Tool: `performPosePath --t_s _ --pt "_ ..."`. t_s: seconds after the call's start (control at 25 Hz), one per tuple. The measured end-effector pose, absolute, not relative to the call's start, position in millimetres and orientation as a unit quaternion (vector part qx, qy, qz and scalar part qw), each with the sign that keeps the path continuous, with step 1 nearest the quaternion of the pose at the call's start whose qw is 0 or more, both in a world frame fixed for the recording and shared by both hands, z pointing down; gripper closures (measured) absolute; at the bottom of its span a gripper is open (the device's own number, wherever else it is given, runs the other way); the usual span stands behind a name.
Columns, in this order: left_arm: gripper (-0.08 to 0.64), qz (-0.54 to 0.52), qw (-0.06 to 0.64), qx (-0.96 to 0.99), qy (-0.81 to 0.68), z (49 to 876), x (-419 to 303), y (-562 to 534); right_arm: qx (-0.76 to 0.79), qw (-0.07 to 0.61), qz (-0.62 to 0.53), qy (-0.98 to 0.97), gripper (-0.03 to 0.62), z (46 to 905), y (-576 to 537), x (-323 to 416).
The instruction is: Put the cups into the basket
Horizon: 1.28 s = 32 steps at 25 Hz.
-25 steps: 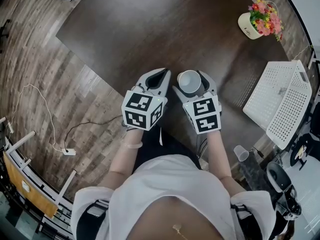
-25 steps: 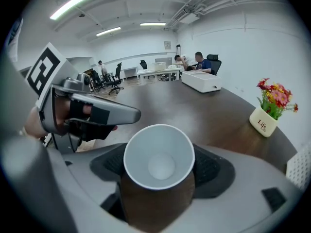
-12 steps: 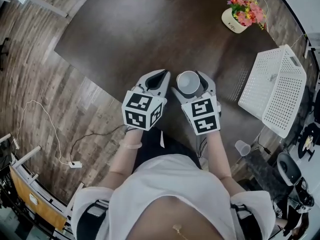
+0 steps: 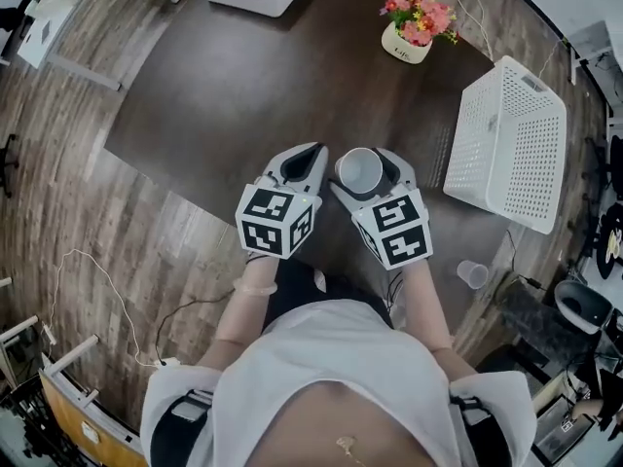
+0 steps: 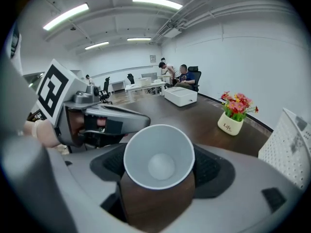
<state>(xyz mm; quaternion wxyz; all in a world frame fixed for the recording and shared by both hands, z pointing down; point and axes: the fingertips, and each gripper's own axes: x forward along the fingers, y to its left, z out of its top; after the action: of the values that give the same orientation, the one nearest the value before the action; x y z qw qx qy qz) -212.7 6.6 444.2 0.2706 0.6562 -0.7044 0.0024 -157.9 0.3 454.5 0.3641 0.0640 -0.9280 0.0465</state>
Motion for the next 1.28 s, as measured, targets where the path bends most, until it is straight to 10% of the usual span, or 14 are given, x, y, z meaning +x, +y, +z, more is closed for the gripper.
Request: performPosePath --t_s 1.28 --pt "0.549 0.053 0.232 0.833 -0.499 402 3 -64 0.283 0.337 0.087 -0.894 0.193 400 -38 39"
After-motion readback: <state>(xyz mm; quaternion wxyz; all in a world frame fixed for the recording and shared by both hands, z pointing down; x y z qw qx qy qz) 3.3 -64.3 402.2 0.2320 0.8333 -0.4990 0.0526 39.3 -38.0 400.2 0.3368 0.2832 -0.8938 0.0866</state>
